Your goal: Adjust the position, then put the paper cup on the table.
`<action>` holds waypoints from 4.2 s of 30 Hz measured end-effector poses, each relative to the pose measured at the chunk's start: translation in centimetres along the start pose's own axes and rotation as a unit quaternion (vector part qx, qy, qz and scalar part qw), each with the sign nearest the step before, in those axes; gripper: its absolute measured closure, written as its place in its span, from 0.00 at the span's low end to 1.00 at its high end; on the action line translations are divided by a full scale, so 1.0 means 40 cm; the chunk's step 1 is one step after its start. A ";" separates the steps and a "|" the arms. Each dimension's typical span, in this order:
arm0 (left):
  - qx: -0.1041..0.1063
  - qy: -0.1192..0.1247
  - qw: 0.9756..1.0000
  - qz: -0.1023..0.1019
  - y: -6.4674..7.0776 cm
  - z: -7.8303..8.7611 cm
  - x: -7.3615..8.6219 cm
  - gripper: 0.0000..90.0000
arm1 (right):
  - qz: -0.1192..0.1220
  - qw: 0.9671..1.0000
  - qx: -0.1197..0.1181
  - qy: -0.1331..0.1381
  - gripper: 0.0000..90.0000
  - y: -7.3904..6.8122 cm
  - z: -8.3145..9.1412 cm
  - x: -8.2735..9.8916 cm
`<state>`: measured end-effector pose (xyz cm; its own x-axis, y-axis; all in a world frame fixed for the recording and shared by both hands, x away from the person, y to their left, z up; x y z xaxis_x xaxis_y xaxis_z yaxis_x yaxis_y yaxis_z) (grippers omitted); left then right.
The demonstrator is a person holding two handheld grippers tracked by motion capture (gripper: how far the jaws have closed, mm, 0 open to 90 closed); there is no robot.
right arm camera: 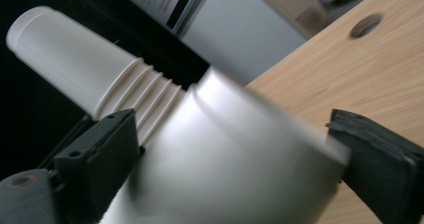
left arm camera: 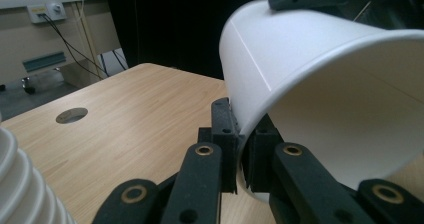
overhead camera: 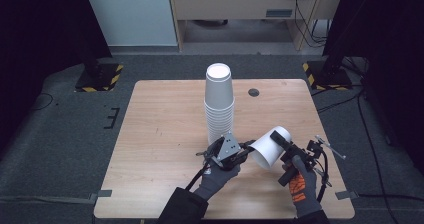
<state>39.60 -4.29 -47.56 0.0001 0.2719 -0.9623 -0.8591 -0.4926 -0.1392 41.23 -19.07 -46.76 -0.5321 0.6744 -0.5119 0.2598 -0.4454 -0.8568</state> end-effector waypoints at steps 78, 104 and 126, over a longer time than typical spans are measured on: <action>-0.167 -0.091 0.974 0.126 -0.308 0.576 0.162 0.96 | 0.331 0.908 0.249 -0.064 0.13 0.216 0.047 -0.043; -0.222 -0.216 0.937 0.163 -0.413 0.648 0.210 0.96 | 0.361 0.871 0.303 -0.141 0.13 0.315 0.054 -0.009; -0.211 -0.330 0.901 0.185 -0.446 0.667 0.227 0.96 | 0.371 0.851 0.317 -0.197 0.10 0.352 0.045 0.026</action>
<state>41.27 29.03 -47.59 -0.6704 0.3888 -0.6321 -0.4662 -0.8833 -0.0489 42.89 -25.71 -59.23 -0.6718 -0.1245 -0.7302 0.2219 -0.9743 -0.0380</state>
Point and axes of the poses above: each handheld gripper's, and its own axes: z roughly backward along the jaws, x roughly out of its underside, y roughly to its right, the point moved 8 cm from there along -z, roughly forward along the jaws, and after that the axes turned 7 degrees about -z, right-handed, at the moved point
